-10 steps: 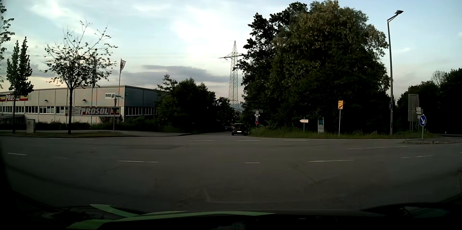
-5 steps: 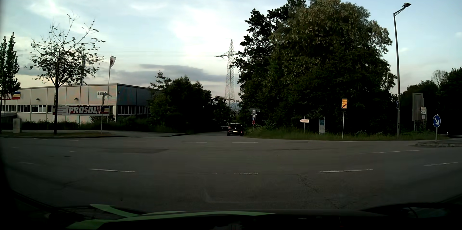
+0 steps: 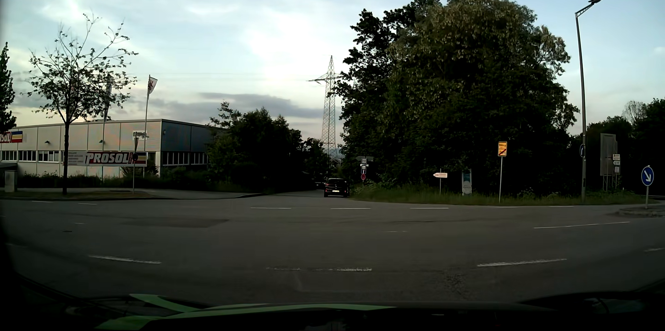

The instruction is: Follow the waypoints while adhering to traffic rules and regulations

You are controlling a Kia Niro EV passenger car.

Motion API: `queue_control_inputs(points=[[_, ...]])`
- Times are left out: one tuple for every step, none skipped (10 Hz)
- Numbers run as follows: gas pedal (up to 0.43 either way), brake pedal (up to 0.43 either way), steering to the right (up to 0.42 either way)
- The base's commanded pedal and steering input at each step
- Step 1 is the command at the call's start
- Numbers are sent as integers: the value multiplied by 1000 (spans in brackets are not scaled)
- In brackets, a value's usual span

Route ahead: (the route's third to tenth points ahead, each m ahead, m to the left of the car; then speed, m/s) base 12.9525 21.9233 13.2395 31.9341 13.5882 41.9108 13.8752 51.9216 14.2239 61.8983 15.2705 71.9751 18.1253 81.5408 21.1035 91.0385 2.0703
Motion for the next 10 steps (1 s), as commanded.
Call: queue_control_inputs(points=[[0,195,-38],[0,116,-56],[0,0,-83],[0,0,-109],[0,0,-135],[79,0,-164],[118,0,-197],[130,0,-219],[268,0,-252],[319,0,-287]])
